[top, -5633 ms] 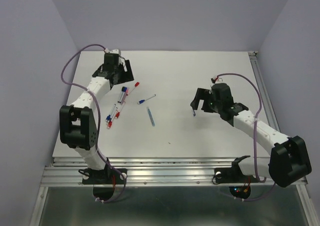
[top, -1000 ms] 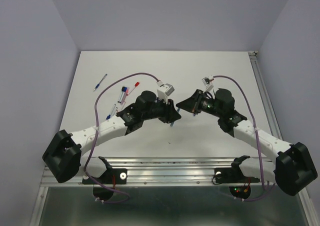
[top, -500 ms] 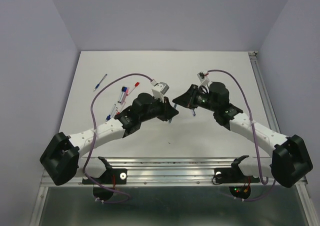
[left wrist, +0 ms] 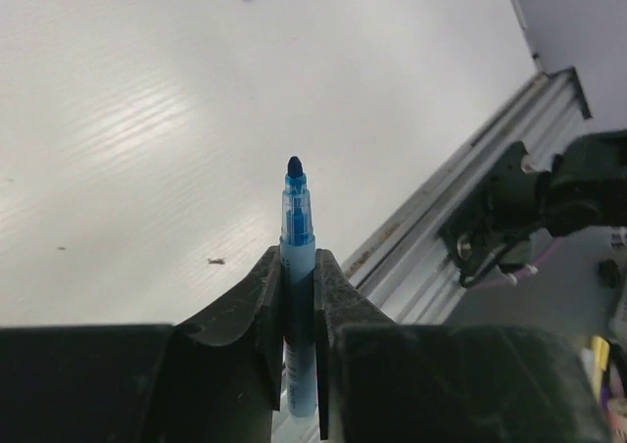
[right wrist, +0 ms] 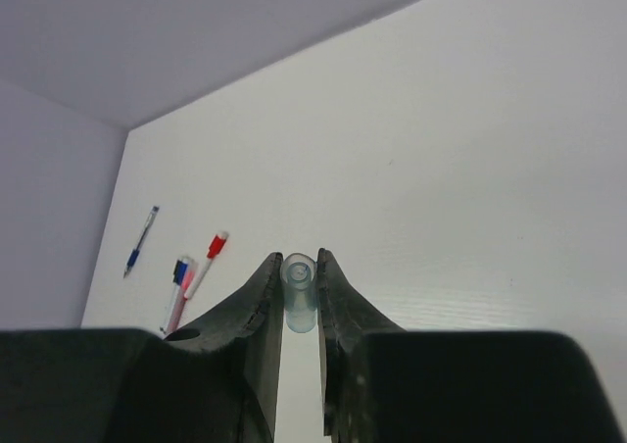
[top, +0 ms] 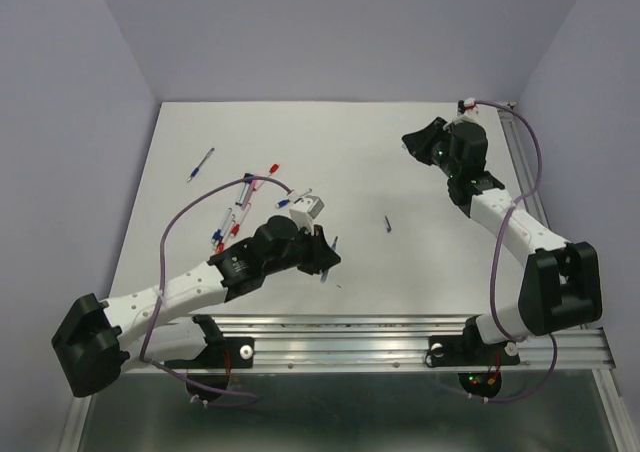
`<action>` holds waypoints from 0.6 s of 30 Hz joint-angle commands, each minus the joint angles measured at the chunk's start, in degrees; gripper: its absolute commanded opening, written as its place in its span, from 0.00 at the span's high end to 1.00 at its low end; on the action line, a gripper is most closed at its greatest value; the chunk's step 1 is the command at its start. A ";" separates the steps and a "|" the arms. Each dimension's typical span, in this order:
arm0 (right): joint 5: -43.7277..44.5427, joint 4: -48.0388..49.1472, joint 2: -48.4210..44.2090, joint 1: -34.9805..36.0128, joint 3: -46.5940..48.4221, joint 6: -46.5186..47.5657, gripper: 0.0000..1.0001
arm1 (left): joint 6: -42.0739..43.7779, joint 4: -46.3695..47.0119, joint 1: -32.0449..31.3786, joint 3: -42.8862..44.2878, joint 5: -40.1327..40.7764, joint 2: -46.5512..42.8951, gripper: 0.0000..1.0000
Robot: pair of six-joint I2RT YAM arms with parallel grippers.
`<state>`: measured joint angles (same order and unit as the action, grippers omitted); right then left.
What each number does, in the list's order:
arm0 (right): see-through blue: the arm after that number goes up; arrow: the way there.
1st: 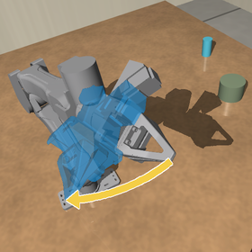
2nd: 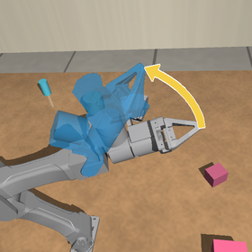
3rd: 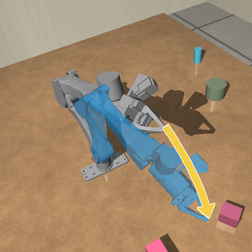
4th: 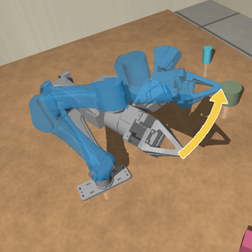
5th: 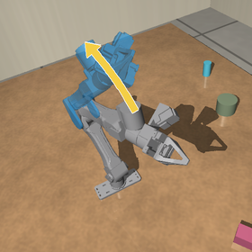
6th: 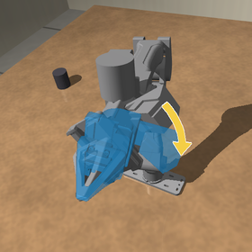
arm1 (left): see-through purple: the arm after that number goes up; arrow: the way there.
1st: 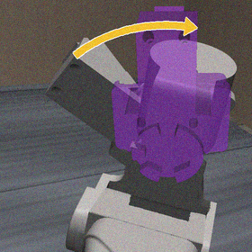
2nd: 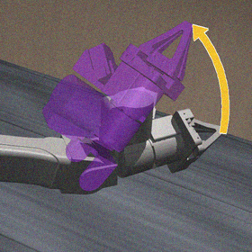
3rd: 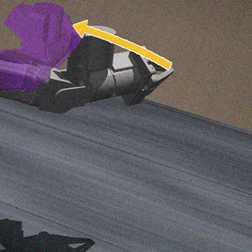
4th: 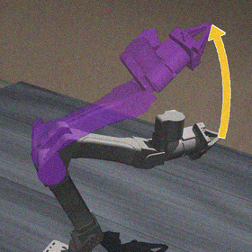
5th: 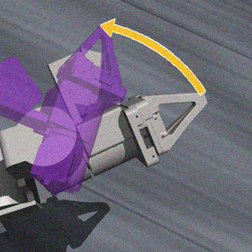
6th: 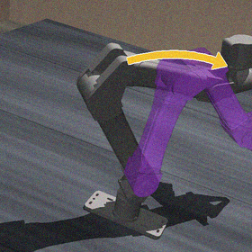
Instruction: Open the pen caps
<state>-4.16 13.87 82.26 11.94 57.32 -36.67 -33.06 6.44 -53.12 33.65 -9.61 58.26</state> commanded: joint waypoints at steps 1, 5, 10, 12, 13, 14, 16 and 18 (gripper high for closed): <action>-1.20 -3.57 -1.57 0.62 -4.64 5.10 0.98 | 0.35 -10.37 2.31 8.25 13.98 3.51 1.00; -0.14 -6.92 -2.89 0.54 -10.55 7.92 0.94 | 3.78 -13.21 9.42 13.81 18.40 7.83 0.92; -1.28 -7.98 -0.62 0.71 -13.72 8.89 0.92 | 6.68 -12.23 21.99 21.25 16.55 14.68 0.95; -3.22 -7.71 1.05 1.06 -13.55 8.98 0.91 | 7.83 -14.78 26.03 24.61 19.43 18.81 0.97; -2.87 -8.41 2.63 1.59 -13.29 9.15 0.91 | 8.44 -15.83 27.44 27.58 19.54 21.17 0.97; -2.35 -8.77 3.51 1.94 -13.03 9.42 0.89 | 8.97 -16.10 28.68 28.83 19.10 22.24 0.97; -0.68 -9.91 5.45 2.47 -12.58 9.86 0.87 | 9.94 -16.63 31.67 32.00 19.10 24.17 0.97; 0.99 -10.61 6.51 3.17 -12.32 10.56 0.83 | 10.12 -18.12 33.17 33.58 19.19 27.07 1.00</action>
<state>-5.61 4.27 86.89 13.61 44.14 -28.38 -25.67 -8.84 -22.31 62.81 7.92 83.68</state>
